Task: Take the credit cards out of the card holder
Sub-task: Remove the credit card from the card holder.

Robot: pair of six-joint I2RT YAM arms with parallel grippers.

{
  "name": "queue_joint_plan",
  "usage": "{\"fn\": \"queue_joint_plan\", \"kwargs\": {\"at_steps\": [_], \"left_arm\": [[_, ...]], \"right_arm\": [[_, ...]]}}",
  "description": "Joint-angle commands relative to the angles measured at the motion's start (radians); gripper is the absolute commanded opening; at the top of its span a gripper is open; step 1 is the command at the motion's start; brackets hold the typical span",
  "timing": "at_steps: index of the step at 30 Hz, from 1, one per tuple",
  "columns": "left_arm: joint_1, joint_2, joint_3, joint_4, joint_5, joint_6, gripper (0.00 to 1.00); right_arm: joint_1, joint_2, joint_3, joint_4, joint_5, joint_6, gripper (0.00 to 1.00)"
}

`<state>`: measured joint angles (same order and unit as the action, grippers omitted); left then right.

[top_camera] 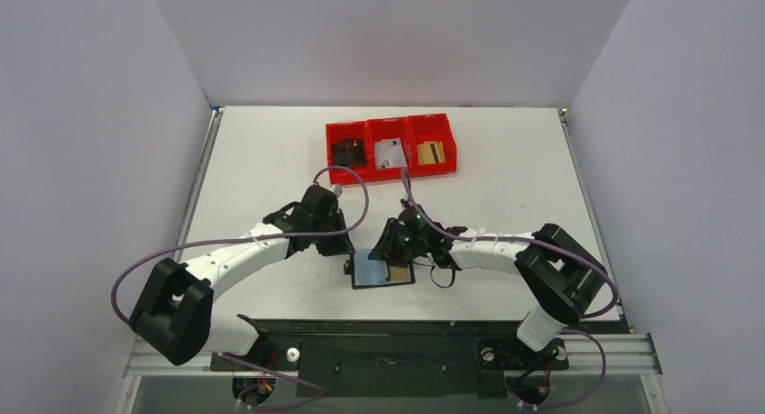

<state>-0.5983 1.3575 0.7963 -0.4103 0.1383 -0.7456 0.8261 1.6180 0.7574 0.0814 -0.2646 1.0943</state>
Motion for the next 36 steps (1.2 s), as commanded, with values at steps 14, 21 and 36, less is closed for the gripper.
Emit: {"fn": "queue_joint_plan", "kwargs": {"at_steps": [14,21,36], "left_arm": [[0.030,-0.099,0.027,-0.071,0.012,0.039,0.05],[0.030,-0.106,0.030,-0.072,0.037,0.040,0.05],[0.035,-0.110,0.093,-0.066,0.122,0.022,0.11]], "right_arm": [[0.083,0.115,0.158,0.029,0.013,0.004,0.46],[0.085,0.173,0.148,0.051,0.017,0.008,0.47],[0.056,-0.037,0.155,-0.150,0.148,-0.052,0.47]]}}
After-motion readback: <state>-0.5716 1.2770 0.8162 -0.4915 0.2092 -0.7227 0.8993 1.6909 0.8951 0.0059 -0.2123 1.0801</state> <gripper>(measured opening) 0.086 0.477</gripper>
